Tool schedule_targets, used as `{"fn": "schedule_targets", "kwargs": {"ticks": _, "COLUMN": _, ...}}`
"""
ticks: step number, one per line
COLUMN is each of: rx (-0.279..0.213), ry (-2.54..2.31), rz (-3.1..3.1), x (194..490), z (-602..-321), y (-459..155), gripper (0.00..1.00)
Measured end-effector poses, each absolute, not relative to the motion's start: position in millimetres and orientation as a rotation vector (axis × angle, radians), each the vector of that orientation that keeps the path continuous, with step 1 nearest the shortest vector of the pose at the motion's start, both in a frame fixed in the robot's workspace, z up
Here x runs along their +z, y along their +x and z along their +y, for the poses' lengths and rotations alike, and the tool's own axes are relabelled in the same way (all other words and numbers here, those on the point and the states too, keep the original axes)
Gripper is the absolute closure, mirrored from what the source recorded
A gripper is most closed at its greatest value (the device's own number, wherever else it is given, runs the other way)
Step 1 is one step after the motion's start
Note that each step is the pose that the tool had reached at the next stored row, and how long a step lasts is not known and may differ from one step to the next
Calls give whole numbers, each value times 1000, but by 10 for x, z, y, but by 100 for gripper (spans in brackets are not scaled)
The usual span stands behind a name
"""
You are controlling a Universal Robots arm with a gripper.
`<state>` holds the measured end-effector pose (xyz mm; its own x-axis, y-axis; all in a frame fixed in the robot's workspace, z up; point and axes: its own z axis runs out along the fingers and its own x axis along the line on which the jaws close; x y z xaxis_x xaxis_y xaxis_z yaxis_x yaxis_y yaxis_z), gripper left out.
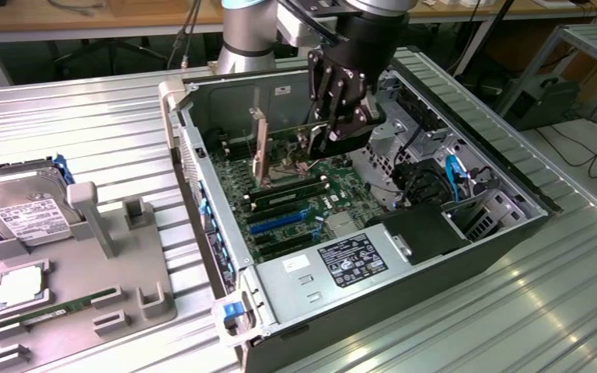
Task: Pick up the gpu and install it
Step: 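Insert the gpu into the slot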
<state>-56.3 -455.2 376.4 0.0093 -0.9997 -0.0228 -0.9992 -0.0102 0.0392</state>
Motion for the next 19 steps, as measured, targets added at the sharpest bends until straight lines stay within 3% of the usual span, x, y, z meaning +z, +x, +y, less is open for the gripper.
{"fn": "schedule_targets", "kwargs": {"ticks": 13, "rx": -88, "ry": 2211, "rz": -2193, "x": 3600, "z": -4551, "y": -564, "gripper": 72}}
{"fn": "schedule_targets", "kwargs": {"ticks": 19, "rx": -64, "ry": 2194, "rz": -2180, "x": 3551, "z": -4550, "y": -564, "gripper": 72}}
